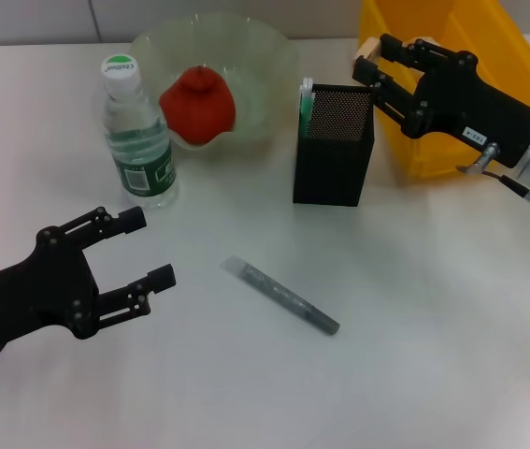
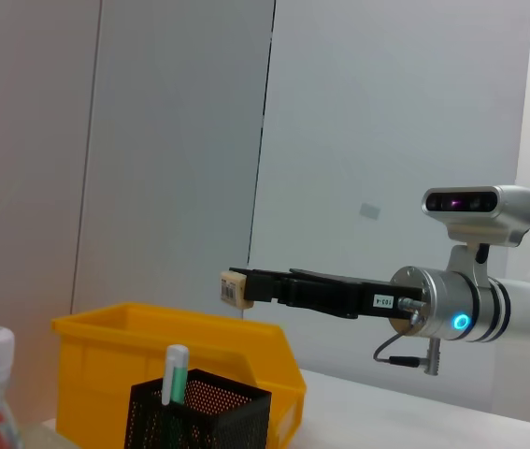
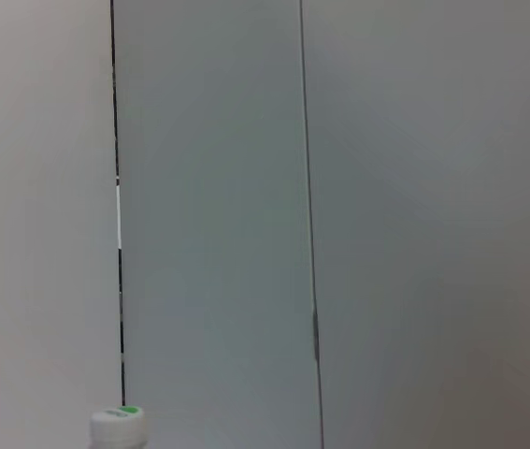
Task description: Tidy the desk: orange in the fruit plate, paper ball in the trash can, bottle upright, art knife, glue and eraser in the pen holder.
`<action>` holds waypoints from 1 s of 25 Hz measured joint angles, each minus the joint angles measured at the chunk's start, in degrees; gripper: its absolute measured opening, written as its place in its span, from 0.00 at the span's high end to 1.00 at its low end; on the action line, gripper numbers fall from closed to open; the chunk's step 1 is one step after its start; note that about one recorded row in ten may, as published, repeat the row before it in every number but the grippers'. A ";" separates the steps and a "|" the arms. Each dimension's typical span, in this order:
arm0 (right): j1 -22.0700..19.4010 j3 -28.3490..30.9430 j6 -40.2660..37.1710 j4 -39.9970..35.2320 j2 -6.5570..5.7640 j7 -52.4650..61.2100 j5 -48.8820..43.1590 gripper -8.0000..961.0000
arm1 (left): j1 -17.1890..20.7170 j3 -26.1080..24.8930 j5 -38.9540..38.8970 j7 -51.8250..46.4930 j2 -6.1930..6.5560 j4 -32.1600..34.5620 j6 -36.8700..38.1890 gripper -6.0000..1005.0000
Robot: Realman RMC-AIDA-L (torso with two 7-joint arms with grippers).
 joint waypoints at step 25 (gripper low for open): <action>1.75 -0.31 2.66 1.33 -0.08 1.59 -0.54 0.25 | 0.30 0.01 -0.02 0.09 0.00 0.00 0.51 0.22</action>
